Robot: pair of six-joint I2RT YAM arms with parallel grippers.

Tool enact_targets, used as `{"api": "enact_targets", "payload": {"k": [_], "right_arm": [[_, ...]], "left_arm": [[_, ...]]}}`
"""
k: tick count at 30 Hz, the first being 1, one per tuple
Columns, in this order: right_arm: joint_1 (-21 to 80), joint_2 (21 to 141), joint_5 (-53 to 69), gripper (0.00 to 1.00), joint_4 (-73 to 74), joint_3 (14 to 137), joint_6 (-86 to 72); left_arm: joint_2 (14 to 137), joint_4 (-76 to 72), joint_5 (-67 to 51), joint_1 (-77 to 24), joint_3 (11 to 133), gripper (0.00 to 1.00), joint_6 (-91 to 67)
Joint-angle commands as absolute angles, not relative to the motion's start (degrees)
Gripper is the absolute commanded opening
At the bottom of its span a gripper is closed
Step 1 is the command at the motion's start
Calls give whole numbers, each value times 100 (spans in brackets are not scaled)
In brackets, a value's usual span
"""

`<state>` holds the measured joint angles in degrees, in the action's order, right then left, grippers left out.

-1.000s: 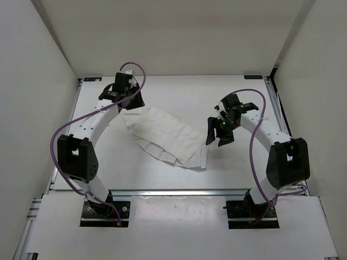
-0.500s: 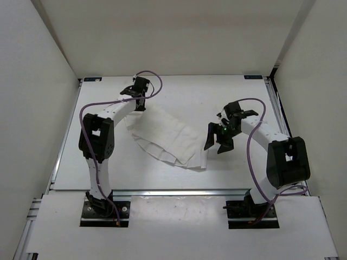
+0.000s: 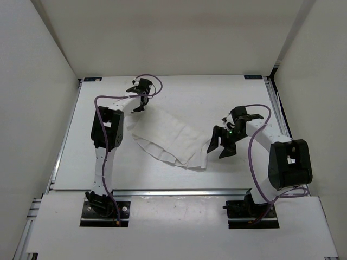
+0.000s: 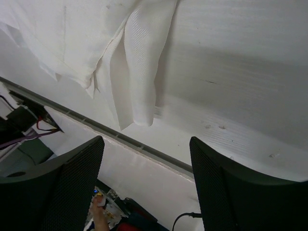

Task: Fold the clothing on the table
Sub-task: Fold the skirt

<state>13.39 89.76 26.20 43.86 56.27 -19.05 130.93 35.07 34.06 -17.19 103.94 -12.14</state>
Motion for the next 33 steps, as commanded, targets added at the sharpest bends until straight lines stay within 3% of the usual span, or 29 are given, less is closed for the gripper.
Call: {"api": "enact_targets", "payload": {"k": [1, 11, 20, 25, 33], "right_arm": [[1003, 8605, 3154, 78, 4220, 5450, -1872], [756, 8710, 3314, 78, 3815, 5379, -1793], [695, 9070, 2928, 83, 3542, 5405, -1582], [502, 9079, 1655, 82, 3805, 5678, -1564], [53, 8832, 1494, 82, 3586, 5388, -1582]], "left_arm": [[12972, 3953, 3525, -1837, 10318, 0, -1432], [12332, 4860, 2454, -2320, 9503, 0, -1801], [11260, 4439, 1152, -2708, 7911, 0, -2276], [11014, 4526, 1257, -2584, 7735, 0, -2224], [10793, 4465, 1125, -2478, 7515, 0, -2215]]}}
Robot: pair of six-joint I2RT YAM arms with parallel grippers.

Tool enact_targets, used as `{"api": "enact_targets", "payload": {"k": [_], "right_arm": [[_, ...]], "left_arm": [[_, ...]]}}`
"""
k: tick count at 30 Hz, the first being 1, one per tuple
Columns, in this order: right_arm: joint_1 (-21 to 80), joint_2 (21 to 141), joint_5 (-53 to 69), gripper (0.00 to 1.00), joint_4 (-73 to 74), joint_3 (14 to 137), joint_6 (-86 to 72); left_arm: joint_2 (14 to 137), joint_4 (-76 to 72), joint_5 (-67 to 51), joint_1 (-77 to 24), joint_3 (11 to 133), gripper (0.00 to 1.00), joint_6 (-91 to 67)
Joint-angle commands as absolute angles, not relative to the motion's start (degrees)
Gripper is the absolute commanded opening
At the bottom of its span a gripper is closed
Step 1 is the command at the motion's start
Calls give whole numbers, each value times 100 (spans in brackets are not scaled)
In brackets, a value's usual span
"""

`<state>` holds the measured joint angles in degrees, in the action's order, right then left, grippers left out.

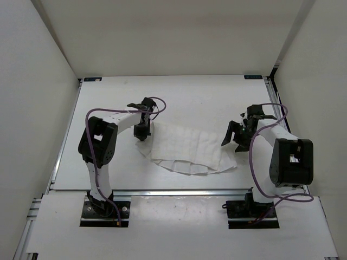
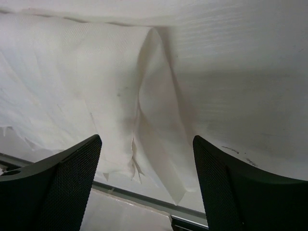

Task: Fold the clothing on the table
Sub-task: Fold the skirt

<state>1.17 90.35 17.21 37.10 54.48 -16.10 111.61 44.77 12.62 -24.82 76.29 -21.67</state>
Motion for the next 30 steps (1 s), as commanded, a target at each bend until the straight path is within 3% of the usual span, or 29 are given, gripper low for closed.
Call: {"api": "enact_targets", "payload": {"k": [1, 8, 12, 14, 15, 17, 21, 30], "right_arm": [[70, 8798, 1494, 81, 3482, 5335, -1556], [378, 9378, 2344, 80, 2761, 4905, -1748], [491, 9650, 3285, 73, 2252, 4790, -2073], [466, 9659, 3601, 57, 1979, 4676, -2258], [501, 9659, 3691, 35, 1838, 4615, -2363], [474, 9581, 3674, 3, 1715, 4509, -2521], [212, 9422, 3473, 0, 1836, 4561, -2471], [-597, 9887, 1909, 0, 3383, 6125, -1644]], "left_arm": [[10802, 4474, 1099, -2461, 7462, 0, -2206], [10750, 4517, 1090, -2514, 7471, 0, -2171], [10697, 4526, 1011, -2496, 7515, 0, -2154], [10714, 4509, 941, -2487, 7497, 0, -2180], [10705, 4526, 932, -2487, 7506, 0, -2197], [10696, 4509, 906, -2513, 7454, 0, -2215], [10714, 4456, 695, -2619, 7453, 0, -2267], [10915, 4298, -394, -3708, 7453, 0, -2645]]}}
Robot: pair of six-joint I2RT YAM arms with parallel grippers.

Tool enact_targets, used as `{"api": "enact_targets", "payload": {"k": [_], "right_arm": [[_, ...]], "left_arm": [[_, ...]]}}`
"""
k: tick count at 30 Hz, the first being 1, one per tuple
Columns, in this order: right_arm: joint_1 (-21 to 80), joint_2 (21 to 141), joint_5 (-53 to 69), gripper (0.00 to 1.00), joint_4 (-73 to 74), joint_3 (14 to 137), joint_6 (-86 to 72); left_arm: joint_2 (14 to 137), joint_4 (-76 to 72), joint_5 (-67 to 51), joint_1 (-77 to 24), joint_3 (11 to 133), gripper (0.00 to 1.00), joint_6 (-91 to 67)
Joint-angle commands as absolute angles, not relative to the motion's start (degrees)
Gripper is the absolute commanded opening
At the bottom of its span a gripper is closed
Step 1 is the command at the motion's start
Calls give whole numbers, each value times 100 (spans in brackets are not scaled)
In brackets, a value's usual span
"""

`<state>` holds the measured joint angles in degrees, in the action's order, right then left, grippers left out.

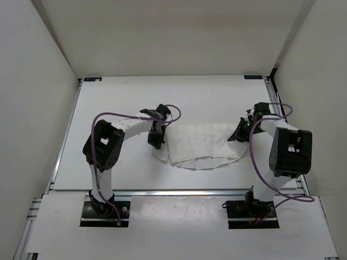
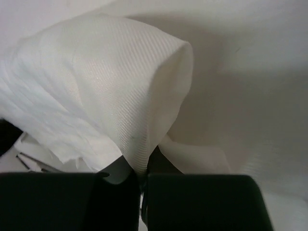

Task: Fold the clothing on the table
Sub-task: Fold the skirt

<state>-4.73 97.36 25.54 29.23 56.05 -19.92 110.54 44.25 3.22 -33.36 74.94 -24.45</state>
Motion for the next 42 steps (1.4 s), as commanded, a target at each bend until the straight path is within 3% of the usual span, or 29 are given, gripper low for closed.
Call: {"api": "enact_targets", "payload": {"k": [1, 7, 14, 23, 35, 37, 42], "right_arm": [[-650, 9888, 1803, 0, 3471, 6300, -1617], [-229, 10002, 1890, 0, 3980, 7354, -1564], [1019, 9940, 2407, 0, 4201, 8181, -1933], [2363, 10844, 3172, 0, 4535, 9369, -1978], [3120, 12075, 3963, 0, 4474, 10002, -2013], [3138, 12260, 4199, 10, 4299, 10037, -2065], [3024, 12201, 5447, 52, 3123, 9476, -2565]], "left_arm": [[10951, 4280, -509, -3735, 7479, 0, -2680], [10969, 4114, -729, -3762, 7401, 0, -2707], [10933, 3920, -835, -3516, 7312, 0, -2760], [10846, 3753, -870, -3410, 7207, 0, -2768], [10583, 3718, -782, -3243, 6882, 0, -2769], [10529, 3683, -765, -3182, 6864, 0, -2760], [10336, 3630, -827, -2857, 6890, 0, -2812]]}}
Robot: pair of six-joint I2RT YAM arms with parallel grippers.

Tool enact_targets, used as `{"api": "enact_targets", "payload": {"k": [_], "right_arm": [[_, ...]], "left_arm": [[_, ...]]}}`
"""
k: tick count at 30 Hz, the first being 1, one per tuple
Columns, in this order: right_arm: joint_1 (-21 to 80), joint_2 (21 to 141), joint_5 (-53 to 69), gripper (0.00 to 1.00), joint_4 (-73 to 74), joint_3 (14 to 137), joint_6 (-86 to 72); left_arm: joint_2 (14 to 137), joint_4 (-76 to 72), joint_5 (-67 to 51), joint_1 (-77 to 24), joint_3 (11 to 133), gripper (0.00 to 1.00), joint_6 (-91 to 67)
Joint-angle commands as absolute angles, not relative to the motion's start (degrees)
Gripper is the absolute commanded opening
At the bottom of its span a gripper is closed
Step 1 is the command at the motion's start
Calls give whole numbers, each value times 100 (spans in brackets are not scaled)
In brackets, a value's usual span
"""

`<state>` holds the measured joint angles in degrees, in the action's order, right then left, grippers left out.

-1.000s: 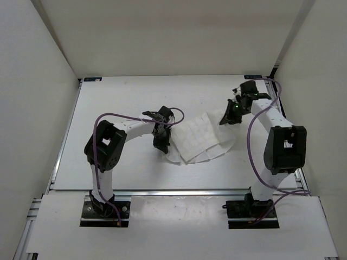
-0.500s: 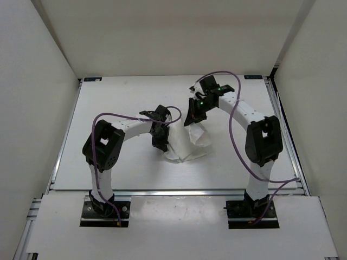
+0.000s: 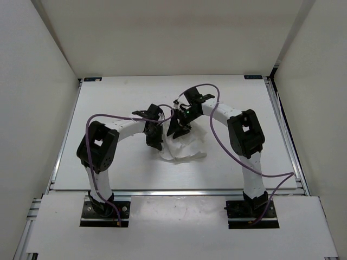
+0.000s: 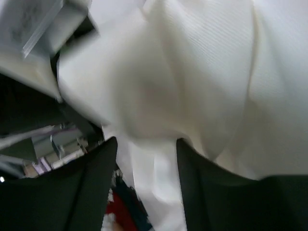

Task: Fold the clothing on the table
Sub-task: Fold the skirt

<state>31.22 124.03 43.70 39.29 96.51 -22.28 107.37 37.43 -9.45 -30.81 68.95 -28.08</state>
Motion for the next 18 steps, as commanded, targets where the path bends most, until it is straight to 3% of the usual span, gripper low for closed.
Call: {"api": "enact_targets", "payload": {"k": [1, 3, 6, 9, 11, 12, 18], "right_arm": [[3023, 12138, 5754, 61, 2615, 9231, -2801], [2901, 11605, 6116, 68, 1857, 8852, -3207], [2638, 10901, 6258, 60, 1232, 8220, -3620], [2234, 10153, 5970, 31, 1046, 7614, -3744], [1961, 9871, 5802, 5, 1124, 7366, -3675], [1795, 9931, 5670, 0, 1273, 7304, -3569], [2004, 10888, 5353, 0, 2100, 8048, -3024]], "left_arm": [[10284, 3612, -817, -2752, 6917, 0, -2795], [10239, 3630, -800, -2638, 6952, 0, -2751], [10151, 3691, -721, -2461, 7136, 0, -2690], [9958, 3876, -317, -2347, 7452, 0, -2602], [9713, 3999, -18, -2338, 7699, 0, -2497], [9573, 4025, -18, -2329, 7856, 0, -2418], [9168, 3938, -676, -2434, 8410, 0, -2373]]}}
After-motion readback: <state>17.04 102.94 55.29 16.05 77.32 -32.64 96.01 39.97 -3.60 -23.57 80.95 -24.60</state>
